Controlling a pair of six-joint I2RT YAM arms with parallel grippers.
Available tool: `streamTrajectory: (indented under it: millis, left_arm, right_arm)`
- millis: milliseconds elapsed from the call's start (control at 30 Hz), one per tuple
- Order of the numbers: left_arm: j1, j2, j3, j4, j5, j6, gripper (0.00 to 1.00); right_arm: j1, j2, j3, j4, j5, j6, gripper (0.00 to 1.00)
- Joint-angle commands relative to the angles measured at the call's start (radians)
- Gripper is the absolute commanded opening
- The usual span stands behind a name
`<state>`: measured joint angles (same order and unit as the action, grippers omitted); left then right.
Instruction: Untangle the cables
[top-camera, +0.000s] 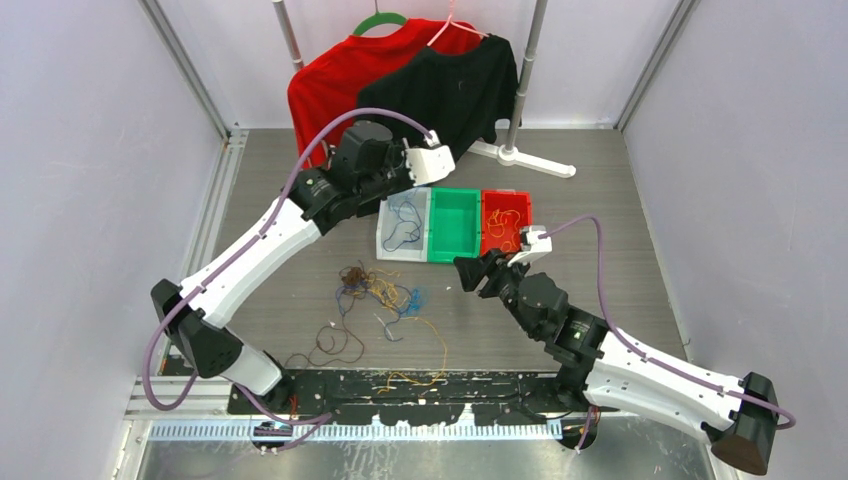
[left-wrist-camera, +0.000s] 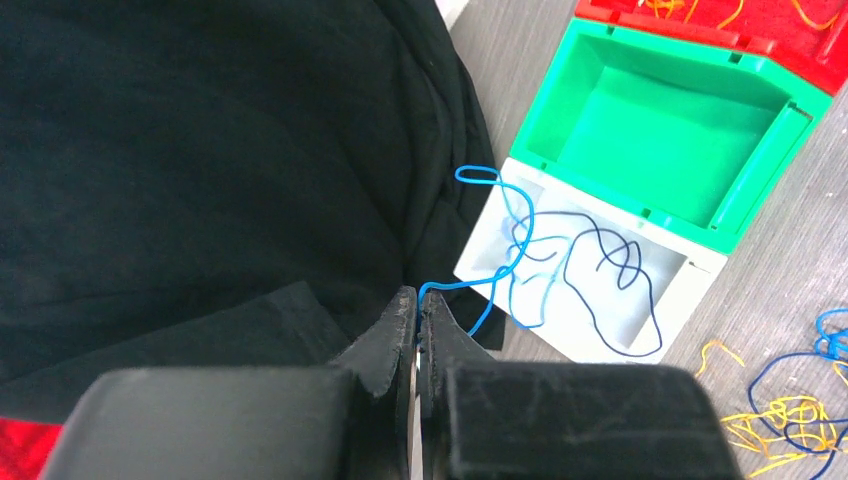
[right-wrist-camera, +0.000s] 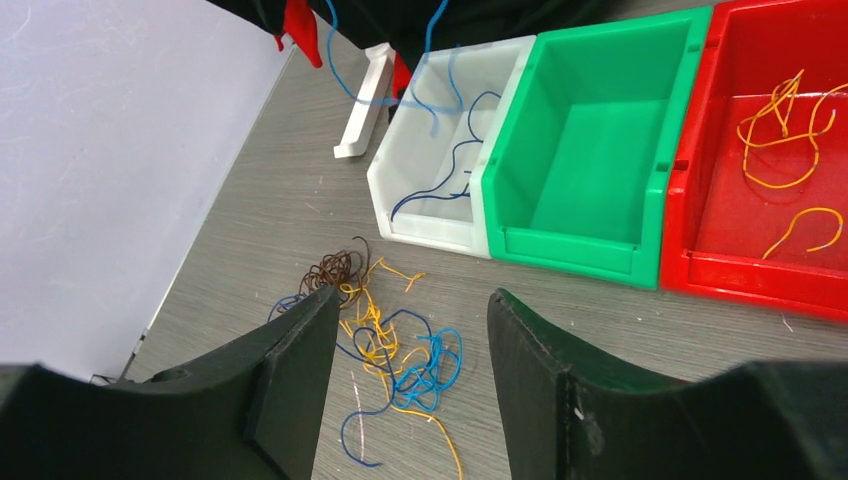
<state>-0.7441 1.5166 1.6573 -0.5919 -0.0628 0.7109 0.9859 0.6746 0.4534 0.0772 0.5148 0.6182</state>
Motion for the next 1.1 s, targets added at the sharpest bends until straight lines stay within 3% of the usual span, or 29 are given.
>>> streamTrajectory:
  millis: [0, 533, 1067]
  left_arm:
    - [0.004, 0.011, -0.032, 0.050, -0.048, -0.034, 0.00]
    - [0.105, 0.129, -0.086, 0.078, -0.062, -0.118, 0.00]
    - [0.108, 0.293, -0.093, 0.116, -0.025, -0.164, 0.00]
  right_arm:
    - [-0.003, -0.022, -0.001, 0.021, 0.023, 0.020, 0.61]
    - [-0.003, -0.037, -0.001, 0.010, 0.031, 0.018, 0.60]
    - [-0.007, -0.029, 0.015, -0.014, 0.058, -0.005, 0.60]
